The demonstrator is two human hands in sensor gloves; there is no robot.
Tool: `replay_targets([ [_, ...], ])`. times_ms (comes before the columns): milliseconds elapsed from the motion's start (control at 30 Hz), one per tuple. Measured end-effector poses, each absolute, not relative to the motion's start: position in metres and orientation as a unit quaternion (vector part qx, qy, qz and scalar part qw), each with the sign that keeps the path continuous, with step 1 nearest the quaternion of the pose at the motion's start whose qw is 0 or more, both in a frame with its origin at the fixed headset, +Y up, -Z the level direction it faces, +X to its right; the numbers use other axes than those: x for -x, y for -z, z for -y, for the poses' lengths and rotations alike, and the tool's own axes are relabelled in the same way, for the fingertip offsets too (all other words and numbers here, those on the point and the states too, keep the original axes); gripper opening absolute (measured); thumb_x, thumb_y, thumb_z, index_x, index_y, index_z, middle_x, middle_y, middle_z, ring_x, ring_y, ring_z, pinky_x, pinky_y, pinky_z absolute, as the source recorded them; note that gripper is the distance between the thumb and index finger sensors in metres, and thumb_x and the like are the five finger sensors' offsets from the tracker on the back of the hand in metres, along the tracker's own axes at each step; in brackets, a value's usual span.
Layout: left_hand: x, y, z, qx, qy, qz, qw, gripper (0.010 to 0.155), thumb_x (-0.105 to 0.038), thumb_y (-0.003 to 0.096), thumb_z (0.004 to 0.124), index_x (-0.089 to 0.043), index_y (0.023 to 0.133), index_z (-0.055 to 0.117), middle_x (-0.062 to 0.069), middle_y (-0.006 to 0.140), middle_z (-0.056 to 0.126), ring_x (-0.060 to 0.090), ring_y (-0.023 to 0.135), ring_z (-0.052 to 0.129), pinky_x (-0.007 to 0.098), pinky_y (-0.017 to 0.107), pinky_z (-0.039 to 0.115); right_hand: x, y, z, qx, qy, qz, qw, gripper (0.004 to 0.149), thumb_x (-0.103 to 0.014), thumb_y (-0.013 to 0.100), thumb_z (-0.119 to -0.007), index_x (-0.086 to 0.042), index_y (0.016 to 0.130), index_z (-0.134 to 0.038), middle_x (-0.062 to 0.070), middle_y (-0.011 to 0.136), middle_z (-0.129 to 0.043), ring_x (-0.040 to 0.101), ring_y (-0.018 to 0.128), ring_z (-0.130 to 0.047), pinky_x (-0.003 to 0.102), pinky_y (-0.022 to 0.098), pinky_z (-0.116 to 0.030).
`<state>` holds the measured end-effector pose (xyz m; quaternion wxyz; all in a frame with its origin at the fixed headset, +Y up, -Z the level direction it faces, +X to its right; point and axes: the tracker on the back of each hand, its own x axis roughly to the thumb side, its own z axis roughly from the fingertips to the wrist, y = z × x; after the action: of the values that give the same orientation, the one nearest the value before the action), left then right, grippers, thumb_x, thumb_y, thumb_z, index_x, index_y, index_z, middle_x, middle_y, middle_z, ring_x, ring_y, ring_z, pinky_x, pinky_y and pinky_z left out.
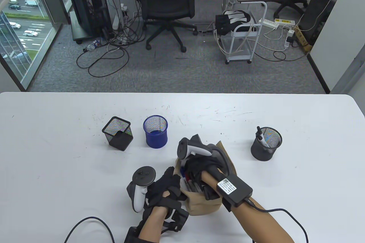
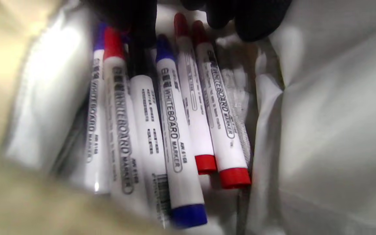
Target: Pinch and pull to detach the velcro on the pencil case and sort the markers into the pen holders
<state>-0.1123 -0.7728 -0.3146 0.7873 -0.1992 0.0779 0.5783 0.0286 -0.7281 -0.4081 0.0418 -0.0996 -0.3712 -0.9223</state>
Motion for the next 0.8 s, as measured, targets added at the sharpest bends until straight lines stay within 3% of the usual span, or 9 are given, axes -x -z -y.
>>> replay_targets([
  [200, 0.113, 0.315, 0.774, 0.203, -0.582, -0.082, 0.783, 0.067, -0.031, 0.0594, 0.061, -0.003, 0.116, 0.041, 0.031, 0.111, 0.064, 0.044, 0.087, 0.09, 0.033, 0.044, 0.101, -0.024, 0.398, 0.714, 0.117, 0.934, 0.327, 0.08, 0.05, -0.046, 0.043, -0.086, -0.031, 0.091, -0.083, 0.015, 0.116, -0.053, 0.045, 0.095, -0.066, 0.056, 0.057, -0.07],
  [333, 0.113, 0.315, 0.774, 0.203, -0.58, -0.08, 0.785, 0.067, -0.032, 0.0593, 0.061, -0.003, 0.116, 0.041, 0.031, 0.111, 0.065, 0.044, 0.087, 0.09, 0.032, 0.044, 0.101, -0.021, 0.396, 0.714, 0.11, 0.949, 0.276, 0.101, 0.048, -0.048, 0.038, -0.092, -0.03, 0.082, -0.089, 0.012, 0.109, -0.07, 0.043, 0.086, -0.079, 0.052, 0.053, -0.075],
  [600, 0.112, 0.315, 0.774, 0.204, -0.582, -0.08, 0.783, 0.067, -0.032, 0.0594, 0.061, -0.003, 0.116, 0.041, 0.031, 0.111, 0.065, 0.044, 0.087, 0.09, 0.033, 0.044, 0.101, -0.03, 0.402, 0.707, 0.105, 0.93, 0.352, 0.013, 0.047, -0.043, 0.042, -0.093, -0.017, 0.081, -0.087, 0.015, 0.085, -0.095, 0.033, 0.057, -0.101, 0.04, 0.036, -0.085],
  [800, 0.112, 0.315, 0.774, 0.207, -0.58, -0.077, 0.784, 0.067, -0.032, 0.0593, 0.061, -0.003, 0.116, 0.041, 0.031, 0.111, 0.064, 0.044, 0.087, 0.09, 0.033, 0.044, 0.1, -0.04, 0.397, 0.695, 0.099, 0.929, 0.355, -0.038, 0.049, -0.043, 0.038, -0.097, -0.014, 0.077, -0.089, 0.014, 0.071, -0.103, 0.023, 0.039, -0.107, 0.035, 0.027, -0.089],
])
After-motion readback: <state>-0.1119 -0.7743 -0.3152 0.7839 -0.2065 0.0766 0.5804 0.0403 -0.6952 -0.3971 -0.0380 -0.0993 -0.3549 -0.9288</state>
